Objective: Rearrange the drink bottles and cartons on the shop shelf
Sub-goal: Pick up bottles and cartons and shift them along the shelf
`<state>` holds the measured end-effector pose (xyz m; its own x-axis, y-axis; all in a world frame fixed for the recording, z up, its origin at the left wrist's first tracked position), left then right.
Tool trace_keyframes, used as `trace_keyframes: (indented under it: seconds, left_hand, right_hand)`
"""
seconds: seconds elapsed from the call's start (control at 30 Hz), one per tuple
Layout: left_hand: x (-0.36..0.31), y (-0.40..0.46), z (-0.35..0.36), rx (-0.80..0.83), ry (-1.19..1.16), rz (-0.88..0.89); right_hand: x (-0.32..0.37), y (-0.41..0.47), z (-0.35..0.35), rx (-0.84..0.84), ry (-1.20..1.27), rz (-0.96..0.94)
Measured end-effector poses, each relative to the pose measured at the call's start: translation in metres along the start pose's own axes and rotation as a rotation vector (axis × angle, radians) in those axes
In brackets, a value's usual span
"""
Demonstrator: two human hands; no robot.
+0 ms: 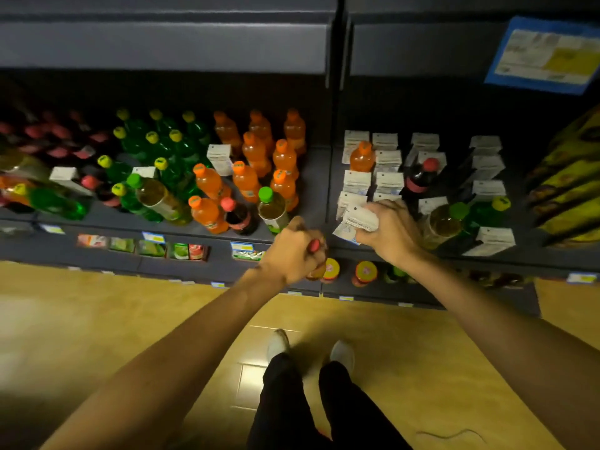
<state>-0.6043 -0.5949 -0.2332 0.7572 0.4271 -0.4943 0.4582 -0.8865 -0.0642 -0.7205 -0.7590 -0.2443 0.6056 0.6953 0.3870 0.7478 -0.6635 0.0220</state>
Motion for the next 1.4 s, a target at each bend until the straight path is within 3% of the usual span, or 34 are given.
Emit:
trace_keyframes:
  seconds: [0.2,0.53,0.97,1.4]
  left_hand:
    - [0.017,-0.029,-0.015,-0.082,-0.090,-0.048]
    - [0.016,-0.040,-0.022,-0.043,-0.118,-0.135]
    - [0.006,-0.046,-0.027,-0.068,-0.133,-0.125]
    - [0.007,-0.046,-0.025,-0.034,-0.113,-0.125]
  right_hand:
    - [0.005,0.025,0.040,0.186,-0.178,-0.077]
    - [-0.005,0.035,0.056,0.200,-0.337,-0.118]
    - [-0.012,0.033,0.072,0.256,-0.500,-0.078]
    - [-0.015,0.046,0.081,0.222,-0.463,-0.034]
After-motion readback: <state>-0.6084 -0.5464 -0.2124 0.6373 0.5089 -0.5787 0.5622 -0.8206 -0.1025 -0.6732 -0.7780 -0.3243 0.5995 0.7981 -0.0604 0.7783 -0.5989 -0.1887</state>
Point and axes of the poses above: each hand's wrist, its own y-axis towards the middle knuckle, its own z-axis out of the palm, x = y × z, the point moved 3 cm from there along y, towards the middle knuckle, and after that the axes turned 6 degrees about -x, right-handed, at the moved point
